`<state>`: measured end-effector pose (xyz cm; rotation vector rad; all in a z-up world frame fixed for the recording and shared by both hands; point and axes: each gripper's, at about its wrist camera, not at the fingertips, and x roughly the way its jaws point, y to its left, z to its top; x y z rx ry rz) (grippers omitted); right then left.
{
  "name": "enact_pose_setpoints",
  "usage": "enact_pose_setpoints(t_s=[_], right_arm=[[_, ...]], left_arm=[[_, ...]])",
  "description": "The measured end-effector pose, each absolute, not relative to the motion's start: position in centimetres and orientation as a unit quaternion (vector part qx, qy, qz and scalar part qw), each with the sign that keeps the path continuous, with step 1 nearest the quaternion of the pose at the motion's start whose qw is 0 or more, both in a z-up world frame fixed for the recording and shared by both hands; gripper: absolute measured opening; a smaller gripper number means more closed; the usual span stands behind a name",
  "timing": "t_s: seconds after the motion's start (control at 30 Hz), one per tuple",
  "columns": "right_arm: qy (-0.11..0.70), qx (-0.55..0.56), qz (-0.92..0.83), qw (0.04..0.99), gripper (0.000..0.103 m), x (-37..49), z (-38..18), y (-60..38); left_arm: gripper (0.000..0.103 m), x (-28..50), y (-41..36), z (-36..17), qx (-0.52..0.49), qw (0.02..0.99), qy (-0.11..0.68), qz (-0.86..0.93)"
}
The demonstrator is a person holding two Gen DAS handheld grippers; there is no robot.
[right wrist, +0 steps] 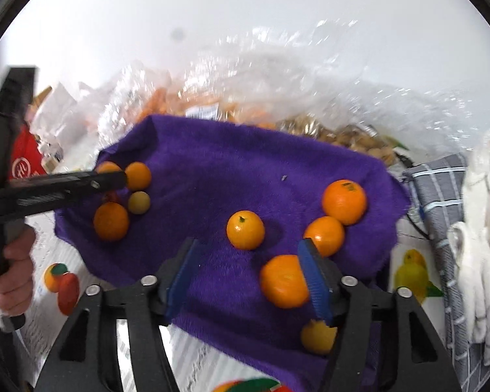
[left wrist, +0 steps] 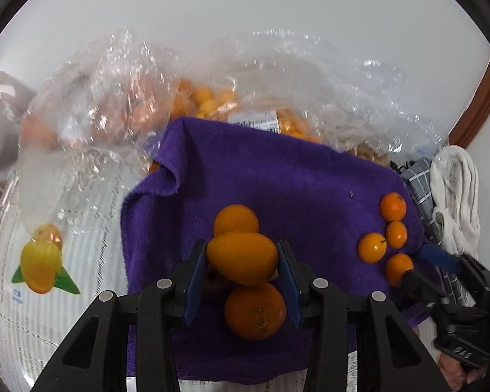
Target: Organize fruits
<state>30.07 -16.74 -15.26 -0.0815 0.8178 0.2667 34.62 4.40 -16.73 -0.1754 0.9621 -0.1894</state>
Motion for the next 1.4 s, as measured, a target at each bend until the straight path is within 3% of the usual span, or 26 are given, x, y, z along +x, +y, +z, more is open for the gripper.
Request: enact_pose_setpoints(t_s=[0.17, 0.4, 0.53, 0.57, 0.63, 0.83, 1.0, 1.17, 1.4], right_arm=[[0.401, -0.016, 0.103, 0.91, 0.065, 29.7, -15.3, -18.2], [0.413, 0.001, 0.065, 0.909, 0.065, 28.5, -15.2, -19.3], [0.41, 0.015, 0.04, 0.911, 0.065, 26.3, -13.5, -20.2], [0.41, 0.017, 0.036, 0.911, 0.066, 25.7, -13.1, -20.3], [0.405, 0.015, 0.025, 0.914, 0.07, 24.1, -12.0, -20.6], [0.376, 0.02, 0.007, 0.927, 0.084, 18.5, -9.2, -21.8], [0.355, 0.009, -0.003, 0.935, 0.088, 14.1, -7.5, -22.2], [0.321, -0.006, 0.01, 0.947, 0.101, 8.9, -6.3, -22.3], [0.298, 0.019, 0.009, 0.954, 0.103, 4.4, -4.4, -23.8]], left_arm=[[0.041, 34.7, 4.0, -17.3, -0.077, 0.88, 0.462, -0.084], [0.067, 32.6, 4.4, -15.2, -0.074, 0.888, 0.447, -0.076], [0.07, 29.3, 4.1, -13.2, -0.065, 0.895, 0.434, -0.081], [0.071, 28.1, 4.0, -12.6, -0.062, 0.898, 0.429, -0.081], [0.083, 25.7, 3.8, -11.5, -0.056, 0.905, 0.416, -0.073], [0.098, 19.3, 3.1, -8.3, -0.026, 0.92, 0.385, -0.071], [0.1, 14.5, 2.6, -6.5, -0.024, 0.928, 0.365, -0.074], [0.102, 10.1, 1.9, -5.0, -0.019, 0.939, 0.338, -0.061], [0.102, 5.9, 0.4, -2.8, -0.002, 0.948, 0.312, -0.061]])
